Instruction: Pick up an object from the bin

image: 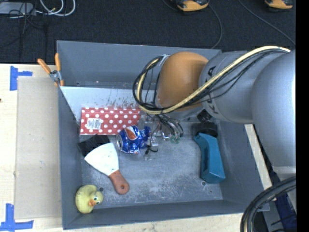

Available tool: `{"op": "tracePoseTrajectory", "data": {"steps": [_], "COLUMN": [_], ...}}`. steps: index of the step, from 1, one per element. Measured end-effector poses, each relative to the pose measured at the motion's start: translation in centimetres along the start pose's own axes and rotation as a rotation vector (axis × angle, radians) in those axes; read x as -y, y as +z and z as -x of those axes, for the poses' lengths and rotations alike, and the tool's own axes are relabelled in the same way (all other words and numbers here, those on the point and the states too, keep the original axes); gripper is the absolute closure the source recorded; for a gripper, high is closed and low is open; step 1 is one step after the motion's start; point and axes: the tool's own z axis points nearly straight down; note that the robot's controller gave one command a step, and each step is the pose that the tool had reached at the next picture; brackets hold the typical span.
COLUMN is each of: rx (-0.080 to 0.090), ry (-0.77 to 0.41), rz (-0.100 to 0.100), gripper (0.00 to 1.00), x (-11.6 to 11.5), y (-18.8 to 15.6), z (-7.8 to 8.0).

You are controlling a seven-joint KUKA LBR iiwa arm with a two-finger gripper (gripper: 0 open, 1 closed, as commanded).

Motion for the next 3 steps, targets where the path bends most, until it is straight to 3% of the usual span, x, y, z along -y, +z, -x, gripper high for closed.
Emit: {"op": "tracePoseTrajectory", "data": {"steps": [1, 2, 3], "rx": [-0.007, -0.001, -0.007], "ry": [0.142, 0.186, 0.163], "rz": [-0.001, 0.001, -0.001], "gripper": [0.00, 0.00, 0.00], "x": [0.8, 1.2, 3.3], "y": [2.1, 4.5, 5.1], "z": [0.2, -1.4, -1.2]}}
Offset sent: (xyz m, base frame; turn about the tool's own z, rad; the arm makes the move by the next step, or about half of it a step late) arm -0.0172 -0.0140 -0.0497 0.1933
